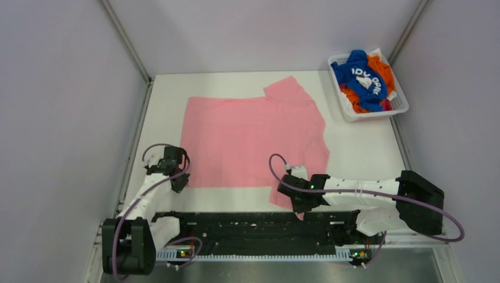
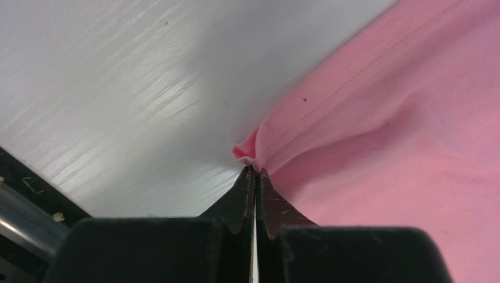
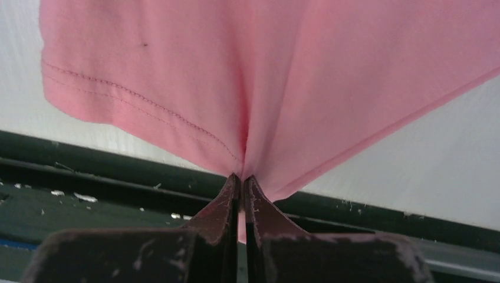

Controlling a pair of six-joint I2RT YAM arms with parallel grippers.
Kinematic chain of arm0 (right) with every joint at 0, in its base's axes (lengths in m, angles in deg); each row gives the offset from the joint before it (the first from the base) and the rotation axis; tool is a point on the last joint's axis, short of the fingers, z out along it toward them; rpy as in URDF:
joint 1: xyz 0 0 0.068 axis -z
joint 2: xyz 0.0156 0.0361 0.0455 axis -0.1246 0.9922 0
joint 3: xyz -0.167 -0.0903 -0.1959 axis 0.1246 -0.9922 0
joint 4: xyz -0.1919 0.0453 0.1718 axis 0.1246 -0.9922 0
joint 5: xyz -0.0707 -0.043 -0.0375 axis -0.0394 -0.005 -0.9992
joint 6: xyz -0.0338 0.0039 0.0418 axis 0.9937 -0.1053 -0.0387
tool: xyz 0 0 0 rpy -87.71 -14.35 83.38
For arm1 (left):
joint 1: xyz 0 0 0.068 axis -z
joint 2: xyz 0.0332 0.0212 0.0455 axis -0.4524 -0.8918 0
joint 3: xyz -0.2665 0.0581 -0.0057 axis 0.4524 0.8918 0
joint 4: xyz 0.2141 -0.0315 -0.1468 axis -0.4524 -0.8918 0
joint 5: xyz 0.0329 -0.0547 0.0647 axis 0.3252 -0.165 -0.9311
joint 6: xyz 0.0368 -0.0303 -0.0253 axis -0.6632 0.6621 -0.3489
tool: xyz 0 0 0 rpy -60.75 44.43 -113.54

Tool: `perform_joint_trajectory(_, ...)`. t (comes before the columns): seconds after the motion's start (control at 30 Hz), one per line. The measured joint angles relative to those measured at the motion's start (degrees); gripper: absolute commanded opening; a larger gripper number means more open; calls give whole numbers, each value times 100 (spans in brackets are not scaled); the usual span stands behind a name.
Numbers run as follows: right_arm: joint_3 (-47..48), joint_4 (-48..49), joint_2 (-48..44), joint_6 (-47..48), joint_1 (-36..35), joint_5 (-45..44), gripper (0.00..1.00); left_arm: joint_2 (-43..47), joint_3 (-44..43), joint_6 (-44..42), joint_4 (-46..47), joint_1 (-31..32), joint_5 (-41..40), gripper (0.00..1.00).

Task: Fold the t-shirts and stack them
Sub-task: Fold the flattened tshirt in 1/3 of the way

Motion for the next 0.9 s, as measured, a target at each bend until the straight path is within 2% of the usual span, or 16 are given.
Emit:
perform_joint_trajectory(0.17, -149, -424, -428, -249, -103, 162, 0, 828, 328, 39, -348, 0, 63, 0)
perform_joint_trajectory(0.33, 0, -562, -590, -201, -22, -26, 0, 1121, 302, 31, -400, 0, 264, 0)
perform_joint_trajectory(0.43, 212, -529, -586, -76, 254, -175, 0, 1027, 144, -20, -380, 0, 332, 0)
perform_joint_trajectory(0.67, 933, -63, -455, 638, 1375, -527, 0, 387, -544, -129, -175, 0, 323, 0)
perform_joint_trajectory(0.9, 1453, 240, -144, 1392, 2337, -564, 0, -208, -1036, -208, 17, 0, 273, 0)
